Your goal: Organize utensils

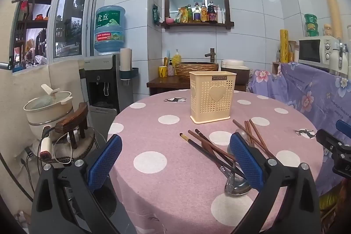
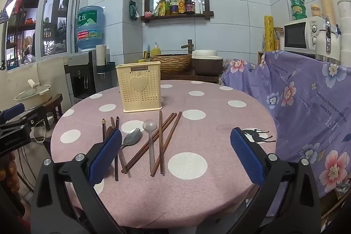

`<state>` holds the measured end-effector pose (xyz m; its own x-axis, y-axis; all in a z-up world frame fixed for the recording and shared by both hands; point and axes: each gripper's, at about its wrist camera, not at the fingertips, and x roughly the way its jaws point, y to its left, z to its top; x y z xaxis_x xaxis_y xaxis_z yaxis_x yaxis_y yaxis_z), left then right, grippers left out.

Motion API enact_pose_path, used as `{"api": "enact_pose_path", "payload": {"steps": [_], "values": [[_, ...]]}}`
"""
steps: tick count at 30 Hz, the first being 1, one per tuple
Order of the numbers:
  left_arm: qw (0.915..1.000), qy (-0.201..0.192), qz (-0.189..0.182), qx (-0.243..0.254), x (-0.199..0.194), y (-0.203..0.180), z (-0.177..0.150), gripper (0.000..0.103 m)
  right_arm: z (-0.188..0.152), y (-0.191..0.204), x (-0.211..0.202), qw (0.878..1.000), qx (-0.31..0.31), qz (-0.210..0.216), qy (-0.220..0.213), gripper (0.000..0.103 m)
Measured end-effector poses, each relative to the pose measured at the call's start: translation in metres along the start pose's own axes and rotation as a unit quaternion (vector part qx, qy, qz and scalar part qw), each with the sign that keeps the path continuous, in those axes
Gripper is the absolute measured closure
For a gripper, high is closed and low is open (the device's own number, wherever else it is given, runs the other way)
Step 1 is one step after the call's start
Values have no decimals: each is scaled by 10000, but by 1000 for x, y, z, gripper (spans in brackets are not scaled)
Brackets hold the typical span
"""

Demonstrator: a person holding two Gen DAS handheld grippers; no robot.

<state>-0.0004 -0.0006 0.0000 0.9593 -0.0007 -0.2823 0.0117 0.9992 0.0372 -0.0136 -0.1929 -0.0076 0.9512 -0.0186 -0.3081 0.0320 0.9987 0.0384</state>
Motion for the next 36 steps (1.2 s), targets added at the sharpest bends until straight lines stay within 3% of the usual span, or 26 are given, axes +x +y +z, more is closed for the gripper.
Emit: {"api": "enact_pose_path", "payload": {"steps": [36], "values": [[9995, -11, -273, -178, -2, 1, -1, 5, 1, 1, 1, 10000, -5, -20, 7, 5]]}}
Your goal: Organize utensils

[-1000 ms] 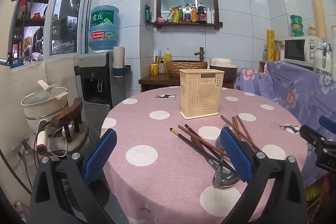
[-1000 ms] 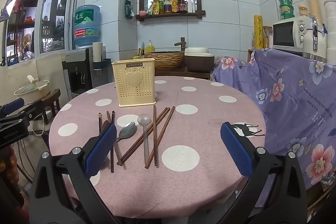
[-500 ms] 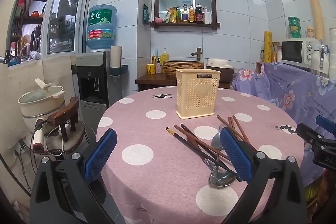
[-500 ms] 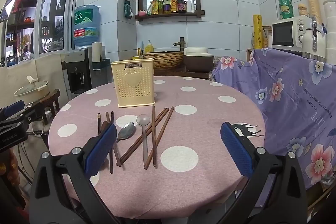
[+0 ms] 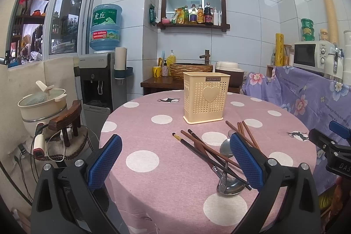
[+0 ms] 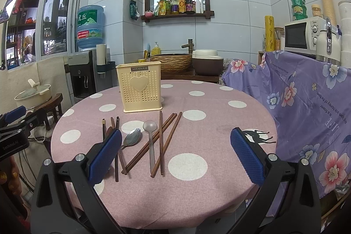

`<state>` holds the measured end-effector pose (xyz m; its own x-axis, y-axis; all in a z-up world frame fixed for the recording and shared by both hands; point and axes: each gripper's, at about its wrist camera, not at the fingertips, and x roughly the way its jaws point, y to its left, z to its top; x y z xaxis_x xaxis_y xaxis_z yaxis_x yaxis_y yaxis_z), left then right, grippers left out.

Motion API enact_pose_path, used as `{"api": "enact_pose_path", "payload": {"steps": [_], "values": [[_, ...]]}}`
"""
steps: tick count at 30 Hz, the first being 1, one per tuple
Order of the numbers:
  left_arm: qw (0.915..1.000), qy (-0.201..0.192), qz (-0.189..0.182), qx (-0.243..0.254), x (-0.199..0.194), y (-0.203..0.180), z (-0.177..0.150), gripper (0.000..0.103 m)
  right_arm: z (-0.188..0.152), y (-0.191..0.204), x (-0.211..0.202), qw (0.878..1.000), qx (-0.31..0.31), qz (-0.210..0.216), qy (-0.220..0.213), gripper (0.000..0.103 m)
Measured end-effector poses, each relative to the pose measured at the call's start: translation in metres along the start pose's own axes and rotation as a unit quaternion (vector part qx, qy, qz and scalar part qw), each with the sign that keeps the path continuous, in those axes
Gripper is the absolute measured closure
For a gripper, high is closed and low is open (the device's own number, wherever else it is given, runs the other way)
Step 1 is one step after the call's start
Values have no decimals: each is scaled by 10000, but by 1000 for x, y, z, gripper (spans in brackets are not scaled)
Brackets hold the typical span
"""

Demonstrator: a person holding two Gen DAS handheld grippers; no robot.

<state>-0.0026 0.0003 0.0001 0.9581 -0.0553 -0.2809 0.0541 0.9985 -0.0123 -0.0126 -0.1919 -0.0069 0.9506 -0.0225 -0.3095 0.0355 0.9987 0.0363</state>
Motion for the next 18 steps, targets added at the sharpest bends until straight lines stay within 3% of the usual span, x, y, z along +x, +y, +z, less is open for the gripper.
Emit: {"api": "enact_pose_path", "payload": {"steps": [18], "values": [[10000, 1, 0, 6, 0, 0, -1, 5, -2, 1, 3, 10000, 3, 13, 37, 5]]}}
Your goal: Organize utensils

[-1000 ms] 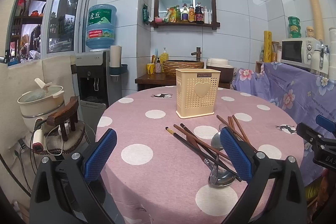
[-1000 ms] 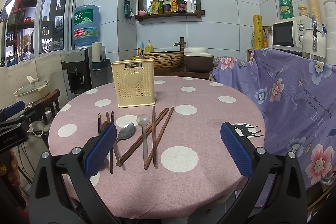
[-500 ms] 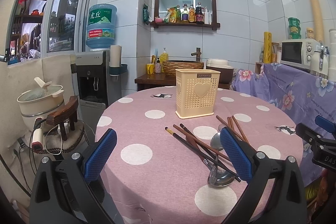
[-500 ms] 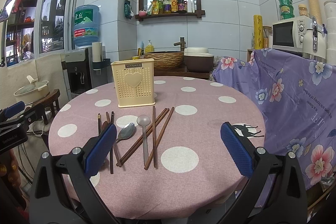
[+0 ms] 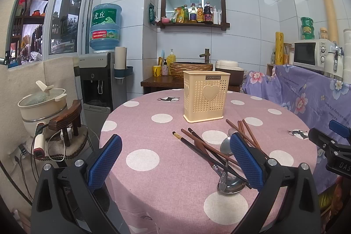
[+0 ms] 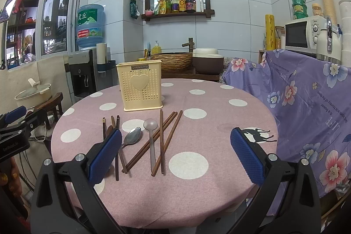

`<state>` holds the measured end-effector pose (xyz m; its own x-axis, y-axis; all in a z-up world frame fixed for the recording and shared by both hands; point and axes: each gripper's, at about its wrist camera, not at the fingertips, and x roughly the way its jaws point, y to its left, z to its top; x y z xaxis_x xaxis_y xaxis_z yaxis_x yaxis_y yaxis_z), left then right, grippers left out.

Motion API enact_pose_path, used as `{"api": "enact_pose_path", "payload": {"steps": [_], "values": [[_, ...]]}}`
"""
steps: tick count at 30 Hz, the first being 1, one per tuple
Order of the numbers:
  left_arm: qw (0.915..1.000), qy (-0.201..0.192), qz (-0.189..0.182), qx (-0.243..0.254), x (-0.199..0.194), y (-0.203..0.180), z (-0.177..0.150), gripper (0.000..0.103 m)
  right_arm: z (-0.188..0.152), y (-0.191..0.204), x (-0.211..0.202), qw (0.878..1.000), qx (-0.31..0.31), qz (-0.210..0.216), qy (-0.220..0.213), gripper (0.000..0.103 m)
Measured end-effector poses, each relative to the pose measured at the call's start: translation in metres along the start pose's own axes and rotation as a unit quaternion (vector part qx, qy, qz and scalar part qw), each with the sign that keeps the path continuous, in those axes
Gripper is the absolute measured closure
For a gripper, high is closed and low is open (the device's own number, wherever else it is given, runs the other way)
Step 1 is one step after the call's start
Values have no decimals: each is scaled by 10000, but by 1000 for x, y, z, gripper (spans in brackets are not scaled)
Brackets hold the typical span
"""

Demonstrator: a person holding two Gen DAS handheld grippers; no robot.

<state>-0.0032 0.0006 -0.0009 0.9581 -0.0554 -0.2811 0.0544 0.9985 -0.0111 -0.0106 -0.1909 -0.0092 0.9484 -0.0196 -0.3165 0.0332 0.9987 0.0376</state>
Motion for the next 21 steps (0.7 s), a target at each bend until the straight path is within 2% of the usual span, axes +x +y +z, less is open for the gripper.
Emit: {"api": "enact_pose_path", "payload": {"steps": [21], "values": [[10000, 15, 2, 8, 1, 1, -2, 5, -3, 3, 1, 10000, -17, 24, 42, 5]]}}
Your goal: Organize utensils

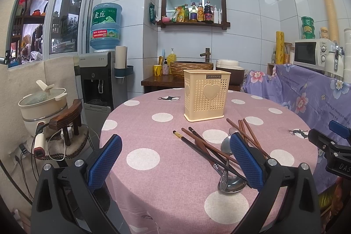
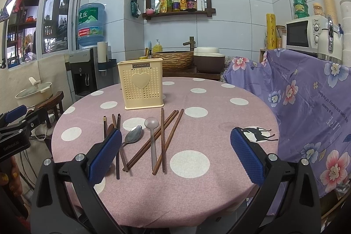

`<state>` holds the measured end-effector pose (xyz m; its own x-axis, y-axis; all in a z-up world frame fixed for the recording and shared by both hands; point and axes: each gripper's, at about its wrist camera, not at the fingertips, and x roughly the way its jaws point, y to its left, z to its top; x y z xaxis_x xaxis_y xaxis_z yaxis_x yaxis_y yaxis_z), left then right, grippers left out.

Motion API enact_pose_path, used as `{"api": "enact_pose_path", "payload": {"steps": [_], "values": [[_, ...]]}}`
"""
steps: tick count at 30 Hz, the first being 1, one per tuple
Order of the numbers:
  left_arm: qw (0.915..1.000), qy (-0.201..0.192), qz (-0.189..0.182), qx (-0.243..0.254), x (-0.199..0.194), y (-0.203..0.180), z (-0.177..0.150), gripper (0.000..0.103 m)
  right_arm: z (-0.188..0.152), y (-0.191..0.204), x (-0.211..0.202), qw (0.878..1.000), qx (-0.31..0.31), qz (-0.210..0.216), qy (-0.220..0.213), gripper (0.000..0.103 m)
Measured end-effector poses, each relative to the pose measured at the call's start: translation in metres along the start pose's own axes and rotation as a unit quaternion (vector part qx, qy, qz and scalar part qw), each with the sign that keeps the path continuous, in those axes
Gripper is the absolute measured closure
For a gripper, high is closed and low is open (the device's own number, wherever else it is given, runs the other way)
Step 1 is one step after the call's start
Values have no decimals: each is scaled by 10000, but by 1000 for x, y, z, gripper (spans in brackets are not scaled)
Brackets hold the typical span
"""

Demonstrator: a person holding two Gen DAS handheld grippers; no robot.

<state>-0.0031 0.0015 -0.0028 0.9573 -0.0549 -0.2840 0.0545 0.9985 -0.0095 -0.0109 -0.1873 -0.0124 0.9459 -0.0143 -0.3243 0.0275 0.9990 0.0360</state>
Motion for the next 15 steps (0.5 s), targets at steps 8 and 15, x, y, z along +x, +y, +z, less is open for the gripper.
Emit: {"api": "enact_pose_path", "payload": {"steps": [8, 15], "values": [[10000, 19, 9, -6, 0, 3, -4, 5, 0, 1, 1, 10000, 4, -4, 14, 5], [10000, 37, 20, -10, 1, 5, -6, 5, -2, 0, 3, 10000, 10, -2, 52, 5]]}}
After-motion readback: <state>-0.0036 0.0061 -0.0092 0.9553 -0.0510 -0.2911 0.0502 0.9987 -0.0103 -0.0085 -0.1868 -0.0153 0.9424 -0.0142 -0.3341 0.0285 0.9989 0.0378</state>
